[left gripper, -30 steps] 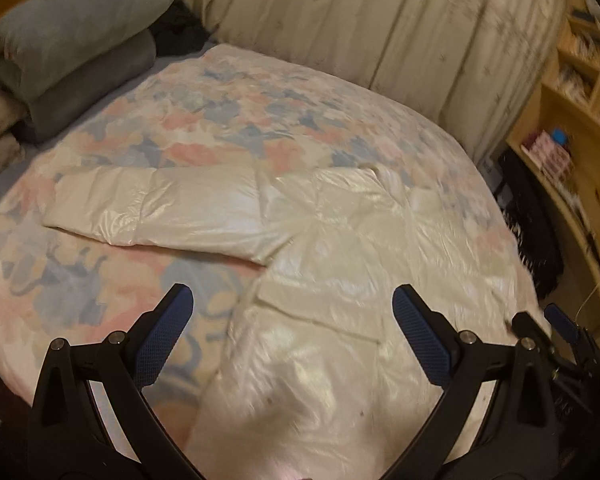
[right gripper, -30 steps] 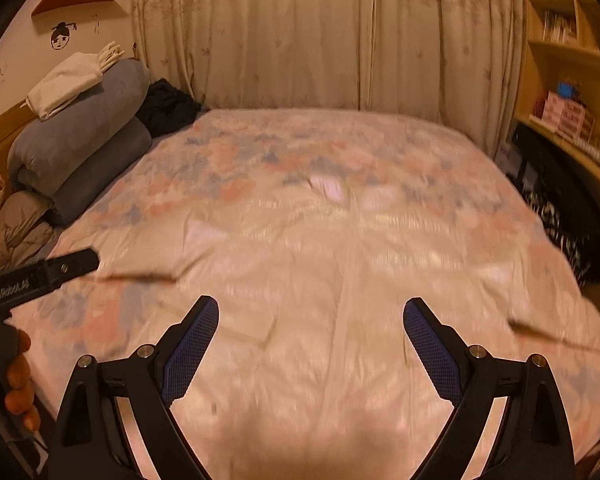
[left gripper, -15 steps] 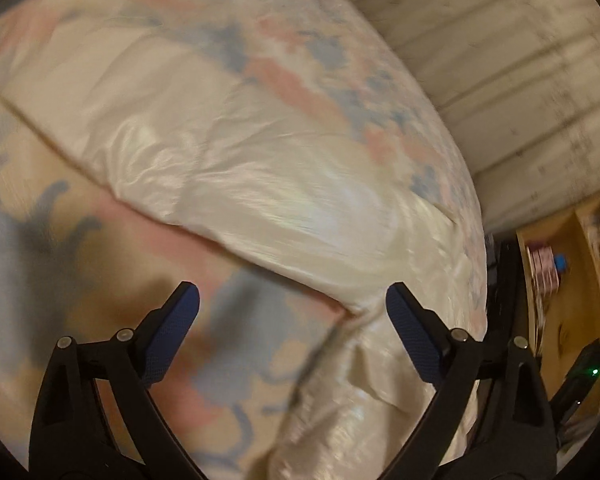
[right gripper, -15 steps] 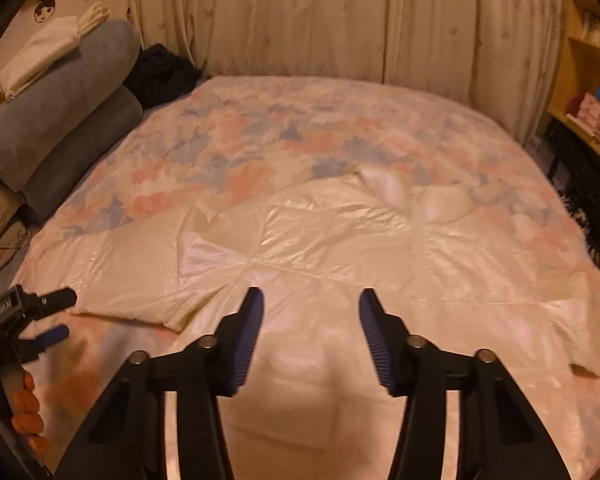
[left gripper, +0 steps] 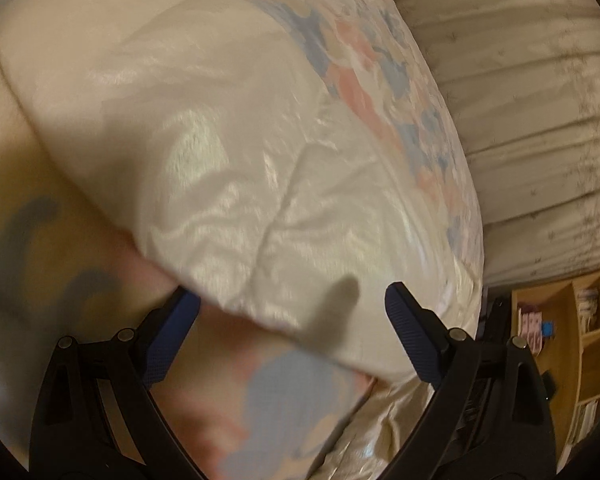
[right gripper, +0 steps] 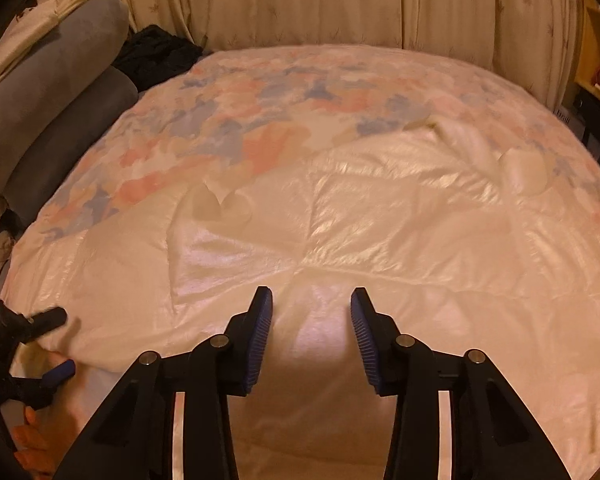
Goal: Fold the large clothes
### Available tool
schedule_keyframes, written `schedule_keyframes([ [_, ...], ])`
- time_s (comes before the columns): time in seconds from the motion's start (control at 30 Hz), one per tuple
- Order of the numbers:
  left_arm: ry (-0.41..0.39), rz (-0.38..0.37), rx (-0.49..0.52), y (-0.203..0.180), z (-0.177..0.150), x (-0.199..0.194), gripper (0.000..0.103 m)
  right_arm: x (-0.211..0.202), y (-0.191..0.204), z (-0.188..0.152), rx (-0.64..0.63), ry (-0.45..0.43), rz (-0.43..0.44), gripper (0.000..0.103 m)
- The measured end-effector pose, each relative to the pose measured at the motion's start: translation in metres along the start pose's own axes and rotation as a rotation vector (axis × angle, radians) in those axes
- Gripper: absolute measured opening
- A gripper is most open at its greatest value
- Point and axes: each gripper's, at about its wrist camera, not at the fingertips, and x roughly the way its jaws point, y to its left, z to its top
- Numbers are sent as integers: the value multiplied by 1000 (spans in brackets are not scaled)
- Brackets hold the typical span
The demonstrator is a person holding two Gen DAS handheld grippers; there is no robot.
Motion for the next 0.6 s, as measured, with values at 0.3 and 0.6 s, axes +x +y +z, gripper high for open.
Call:
schedule_keyframes([
  [0.3,-151,37,-31,-2,33,-4,30,39,17,-31,-53,5,-51,38],
  [0.6,-362,209,395,-103,-5,-58,5,42,17,-49,-72,10,-72,38],
])
